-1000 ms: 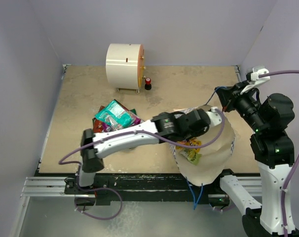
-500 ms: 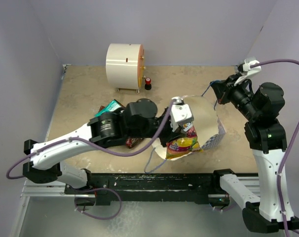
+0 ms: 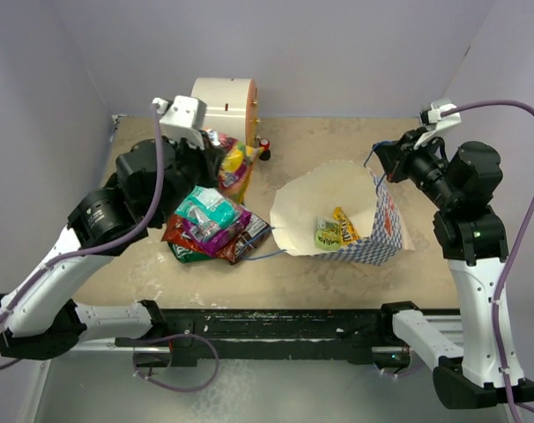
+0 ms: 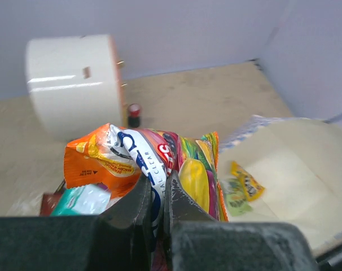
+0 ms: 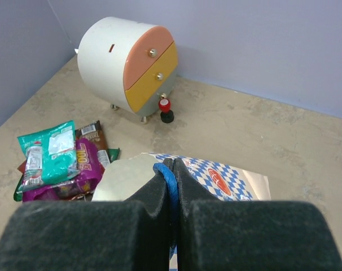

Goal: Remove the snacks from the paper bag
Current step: Place the snack at the center of the board.

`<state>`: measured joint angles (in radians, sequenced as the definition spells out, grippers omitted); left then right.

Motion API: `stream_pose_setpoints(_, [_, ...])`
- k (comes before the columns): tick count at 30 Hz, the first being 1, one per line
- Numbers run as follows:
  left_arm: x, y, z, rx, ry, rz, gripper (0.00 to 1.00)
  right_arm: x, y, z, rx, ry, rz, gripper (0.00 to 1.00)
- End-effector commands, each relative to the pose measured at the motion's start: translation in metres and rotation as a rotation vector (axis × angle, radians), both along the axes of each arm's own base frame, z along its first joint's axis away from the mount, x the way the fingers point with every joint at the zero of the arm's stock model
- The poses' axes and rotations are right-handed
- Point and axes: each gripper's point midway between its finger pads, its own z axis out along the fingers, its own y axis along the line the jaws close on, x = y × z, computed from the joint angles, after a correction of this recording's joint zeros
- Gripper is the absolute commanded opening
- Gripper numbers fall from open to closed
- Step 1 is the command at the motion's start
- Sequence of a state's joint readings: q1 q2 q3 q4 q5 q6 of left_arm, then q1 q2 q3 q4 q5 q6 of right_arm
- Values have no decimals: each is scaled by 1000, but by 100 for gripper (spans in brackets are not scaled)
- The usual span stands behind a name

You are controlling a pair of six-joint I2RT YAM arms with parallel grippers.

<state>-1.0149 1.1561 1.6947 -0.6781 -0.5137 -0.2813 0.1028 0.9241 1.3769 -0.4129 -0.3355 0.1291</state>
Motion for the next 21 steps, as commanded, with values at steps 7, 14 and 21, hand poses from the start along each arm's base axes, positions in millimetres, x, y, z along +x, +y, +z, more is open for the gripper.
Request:
stream_pose_setpoints(7, [75, 92, -133, -1, 375, 361, 0, -10, -1, 25, -12, -91, 2, 0])
stream_pose_setpoints(14, [110, 96, -180, -47, 398, 375, 0, -12, 0, 30, -7, -95, 12, 0])
stream_pose_setpoints(21, [123, 88, -223, 34, 454, 338, 0, -16, -1, 32, -13, -99, 11, 0])
